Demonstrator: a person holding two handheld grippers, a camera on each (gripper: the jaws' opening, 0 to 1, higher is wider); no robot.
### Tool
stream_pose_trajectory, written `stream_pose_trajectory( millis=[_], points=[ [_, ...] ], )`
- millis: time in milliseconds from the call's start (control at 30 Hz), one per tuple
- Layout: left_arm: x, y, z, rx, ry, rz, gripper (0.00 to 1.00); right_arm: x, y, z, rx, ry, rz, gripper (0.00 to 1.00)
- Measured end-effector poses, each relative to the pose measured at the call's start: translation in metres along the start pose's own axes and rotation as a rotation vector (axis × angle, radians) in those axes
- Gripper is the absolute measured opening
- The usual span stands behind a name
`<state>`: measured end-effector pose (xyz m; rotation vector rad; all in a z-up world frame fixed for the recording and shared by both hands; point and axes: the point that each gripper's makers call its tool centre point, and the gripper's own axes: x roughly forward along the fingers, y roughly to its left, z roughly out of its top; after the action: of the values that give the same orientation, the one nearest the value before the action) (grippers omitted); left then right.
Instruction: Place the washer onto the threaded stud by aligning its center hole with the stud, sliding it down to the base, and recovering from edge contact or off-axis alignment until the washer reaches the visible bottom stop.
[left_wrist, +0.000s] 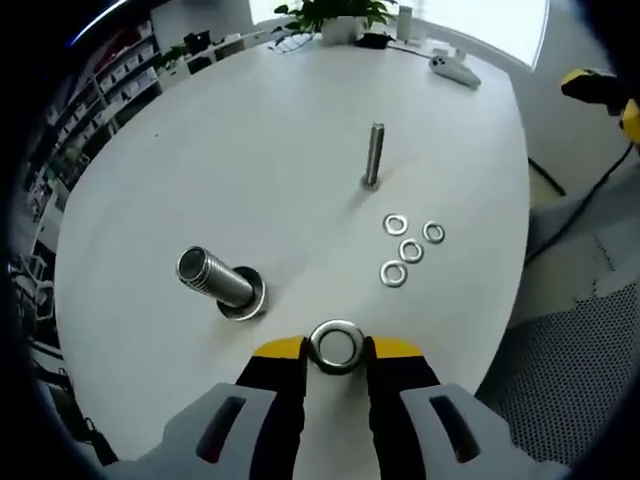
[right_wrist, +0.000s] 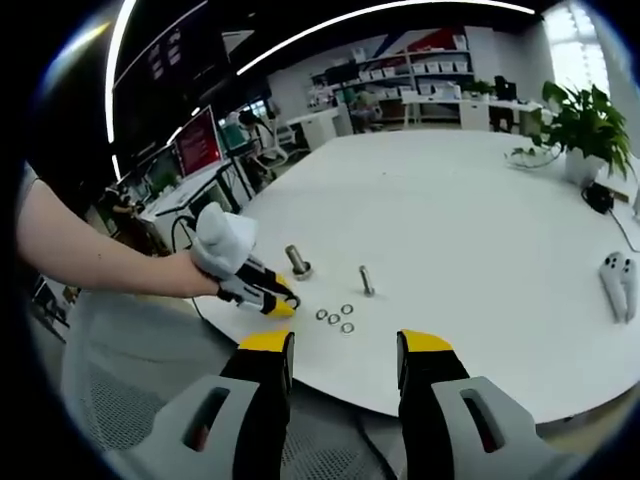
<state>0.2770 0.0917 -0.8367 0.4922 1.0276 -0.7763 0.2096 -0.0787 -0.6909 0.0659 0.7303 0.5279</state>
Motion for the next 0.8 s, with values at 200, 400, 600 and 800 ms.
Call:
stream_pose_trajectory(
  millis=[200,400,600,800],
  points=[
    [-0.003,0.003,-0.007,0.012,0.027,-0.009,0.21,0.001,0.001,-0.002,-0.016,0.016,0.002,0.43],
    [-0.009,0.007,-0.020,0.008,0.047,-0.016,0.21,0.001,0.002,-0.004,-0.018,0.027,0.008,0.43],
    [-0.012,0.007,-0.025,-0.008,0.039,-0.017,0.21,0.004,0.007,-0.009,-0.024,0.058,0.031,0.43],
    [-0.015,0.015,-0.033,-0.023,0.064,-0.025,0.21,0.005,0.010,-0.012,-0.027,0.069,0.045,0.43]
  ],
)
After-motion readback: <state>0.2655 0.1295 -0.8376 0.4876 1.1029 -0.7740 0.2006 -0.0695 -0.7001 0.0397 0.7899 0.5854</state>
